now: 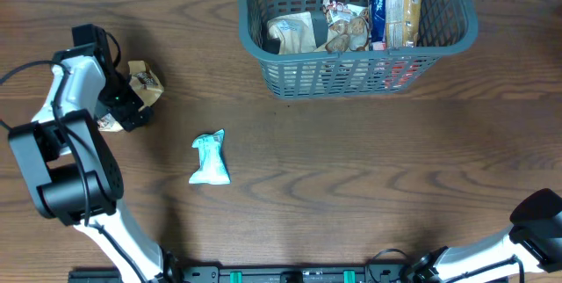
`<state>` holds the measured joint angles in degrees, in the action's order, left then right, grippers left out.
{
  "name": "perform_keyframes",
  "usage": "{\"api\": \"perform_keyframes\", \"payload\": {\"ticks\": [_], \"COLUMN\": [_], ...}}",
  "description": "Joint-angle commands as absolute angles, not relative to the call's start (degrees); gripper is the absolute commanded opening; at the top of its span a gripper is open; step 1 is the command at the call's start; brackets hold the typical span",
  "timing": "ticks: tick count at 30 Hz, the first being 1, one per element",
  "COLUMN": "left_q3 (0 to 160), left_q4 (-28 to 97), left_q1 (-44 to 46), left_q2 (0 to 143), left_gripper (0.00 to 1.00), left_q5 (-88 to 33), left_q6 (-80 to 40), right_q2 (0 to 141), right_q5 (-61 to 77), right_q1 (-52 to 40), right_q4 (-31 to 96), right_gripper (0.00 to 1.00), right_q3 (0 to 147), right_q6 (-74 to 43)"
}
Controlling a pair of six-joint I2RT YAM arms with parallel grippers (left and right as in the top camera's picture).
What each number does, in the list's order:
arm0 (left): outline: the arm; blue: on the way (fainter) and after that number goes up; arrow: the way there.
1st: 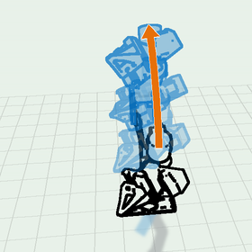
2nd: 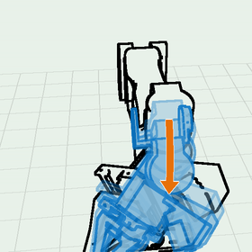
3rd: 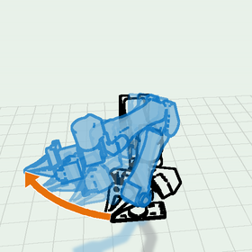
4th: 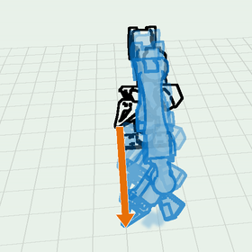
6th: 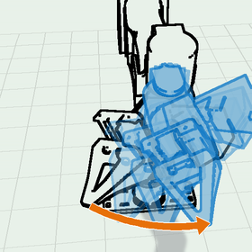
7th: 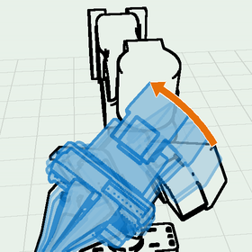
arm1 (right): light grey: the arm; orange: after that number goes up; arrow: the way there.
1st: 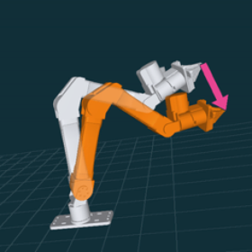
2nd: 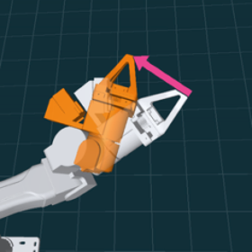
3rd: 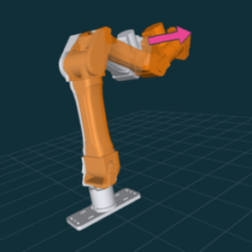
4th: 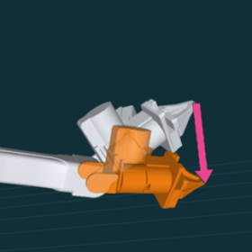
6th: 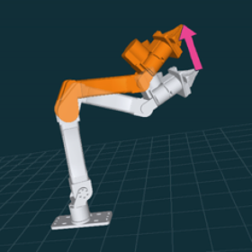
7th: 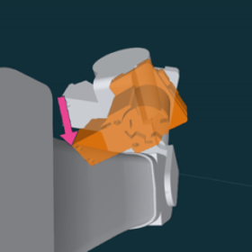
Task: Pack container
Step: 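Grasp the crumpled mushroom bag with the left gripper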
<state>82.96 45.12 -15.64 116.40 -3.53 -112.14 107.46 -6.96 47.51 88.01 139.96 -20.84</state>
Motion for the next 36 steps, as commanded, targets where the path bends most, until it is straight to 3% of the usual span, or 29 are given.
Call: {"api": "perform_keyframes", "payload": {"ticks": [1, 20, 21, 27, 29, 36], "left_q3": [83.5, 83.5, 83.5, 83.5, 83.5, 83.5], "left_q4": [45.3, 45.3, 45.3, 45.3, 45.3, 44.1], "left_q1": [-15.7, -15.7, -15.7, -15.7, -15.7, -15.7], "left_q2": [117.3, 122.4, 122.4, 122.4, 122.4, 122.4], "left_gripper": [0.99, 0.99, 0.92, 0.22, 0.06, 0.06], "left_q5": [-3.4, -2.1, -2.1, -2.2, -2.6, -8.7], "left_q6": [-112.6, -111.0, -111.0, -111.1, -111.1, -108.5], "right_q2": [108.0, 108.0, 108.0, 108.0, 108.0, 108.0], "right_q5": [-6.6, -6.6, -6.6, -6.6, -6.6, -6.6], "right_q1": [48.0, 48.0, 48.0, 48.0, 48.0, 48.0], "right_q4": [88.5, 91.6, 91.7, 92.2, 92.3, 92.4], "right_gripper": [0.99, 0.99, 0.99, 0.99, 0.99, 0.99], "right_q3": [139.6, 139.6, 139.6, 139.6, 139.6, 139.6], "right_q6": [-21.0, -21.0, -21.0, -21.0, -21.0, -21.0]}}
